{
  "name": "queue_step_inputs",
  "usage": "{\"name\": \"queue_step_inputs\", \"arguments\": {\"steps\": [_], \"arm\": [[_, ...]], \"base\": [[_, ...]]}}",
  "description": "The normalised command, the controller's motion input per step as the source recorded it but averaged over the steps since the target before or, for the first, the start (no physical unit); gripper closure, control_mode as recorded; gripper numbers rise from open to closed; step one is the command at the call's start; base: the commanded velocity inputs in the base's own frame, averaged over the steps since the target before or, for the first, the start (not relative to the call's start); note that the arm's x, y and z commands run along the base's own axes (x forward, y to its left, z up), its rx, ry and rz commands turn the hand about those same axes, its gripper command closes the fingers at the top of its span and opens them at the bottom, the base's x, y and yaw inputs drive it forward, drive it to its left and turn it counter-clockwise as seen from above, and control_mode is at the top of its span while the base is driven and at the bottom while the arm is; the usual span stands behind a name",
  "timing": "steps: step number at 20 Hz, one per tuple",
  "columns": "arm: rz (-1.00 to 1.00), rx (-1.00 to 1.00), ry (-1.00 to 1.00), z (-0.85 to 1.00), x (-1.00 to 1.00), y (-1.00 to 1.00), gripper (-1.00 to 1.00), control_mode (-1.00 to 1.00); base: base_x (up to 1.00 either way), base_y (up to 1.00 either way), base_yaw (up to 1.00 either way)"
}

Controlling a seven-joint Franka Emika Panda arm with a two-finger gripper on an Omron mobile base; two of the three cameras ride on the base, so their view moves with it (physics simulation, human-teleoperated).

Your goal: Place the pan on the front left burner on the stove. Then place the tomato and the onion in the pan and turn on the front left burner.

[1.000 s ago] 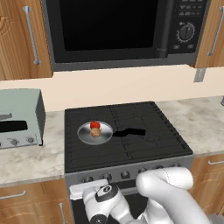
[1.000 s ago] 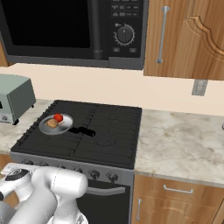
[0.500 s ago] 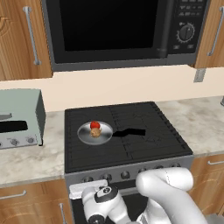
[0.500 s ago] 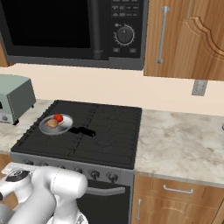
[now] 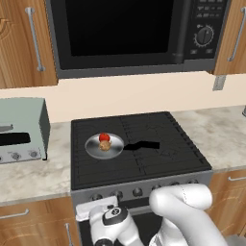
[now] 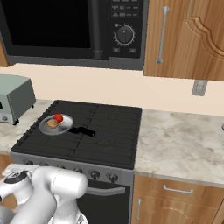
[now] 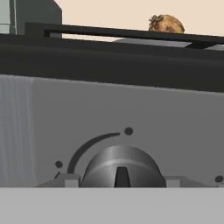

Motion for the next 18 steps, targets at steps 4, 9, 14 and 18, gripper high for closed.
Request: {"name": "queue_step_inputs", "arguments": {"steps": [4,9,14,18], "arm": [[0.0,-0.61,-0.05,0.14,0.0,0.33,1.0,-1.0],[0.0,-0.66,-0.01,0.18,0.0,0.29,1.0,-1.0],[0.0,-0.61,-0.01,0.14,0.0,0.26,1.0,-1.0],[0.0,-0.29,-0.01,0.0,0.0,0.2,1.0,-1.0]], "base": [[0.0,0.0,0.0],[0.0,0.0,0.0],[0.0,0.0,0.0],[0.0,0.0,0.0]]}}
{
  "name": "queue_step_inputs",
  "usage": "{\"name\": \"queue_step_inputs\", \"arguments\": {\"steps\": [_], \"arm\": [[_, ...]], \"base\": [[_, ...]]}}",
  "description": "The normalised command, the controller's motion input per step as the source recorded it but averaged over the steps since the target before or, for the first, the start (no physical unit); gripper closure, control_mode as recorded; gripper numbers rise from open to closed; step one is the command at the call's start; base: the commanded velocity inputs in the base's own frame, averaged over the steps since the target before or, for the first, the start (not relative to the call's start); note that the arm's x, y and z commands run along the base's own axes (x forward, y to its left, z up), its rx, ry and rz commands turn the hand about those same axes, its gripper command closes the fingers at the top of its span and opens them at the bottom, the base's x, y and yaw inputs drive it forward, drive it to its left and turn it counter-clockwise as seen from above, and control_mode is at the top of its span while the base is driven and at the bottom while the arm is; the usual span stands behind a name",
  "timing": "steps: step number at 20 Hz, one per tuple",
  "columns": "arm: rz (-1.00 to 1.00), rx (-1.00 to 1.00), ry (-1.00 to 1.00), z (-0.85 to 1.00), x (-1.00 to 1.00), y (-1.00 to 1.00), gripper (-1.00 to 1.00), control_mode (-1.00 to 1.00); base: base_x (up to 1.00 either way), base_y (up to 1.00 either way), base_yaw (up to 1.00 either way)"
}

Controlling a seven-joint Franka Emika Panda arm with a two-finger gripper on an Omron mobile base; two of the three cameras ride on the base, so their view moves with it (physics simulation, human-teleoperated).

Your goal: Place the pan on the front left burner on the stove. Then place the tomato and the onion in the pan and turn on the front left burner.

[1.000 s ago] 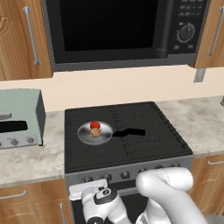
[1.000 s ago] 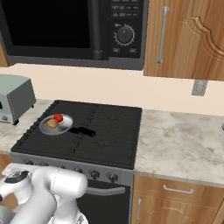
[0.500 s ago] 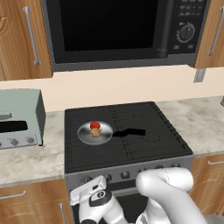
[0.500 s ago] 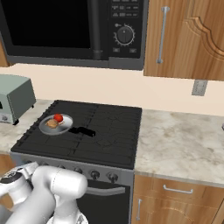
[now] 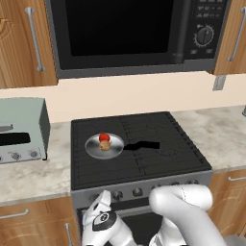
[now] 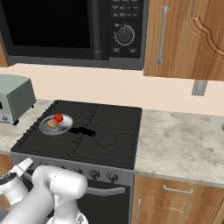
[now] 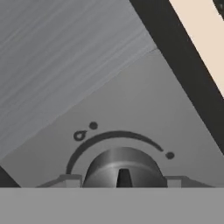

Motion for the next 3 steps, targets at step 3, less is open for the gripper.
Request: {"name": "queue_step_inputs", "arguments": {"steps": [3], "arm": [[0.0,-0.06,0.01,0.0,0.0,0.08,1.0,-1.0]], "base": [[0.0,0.0,0.0]]}}
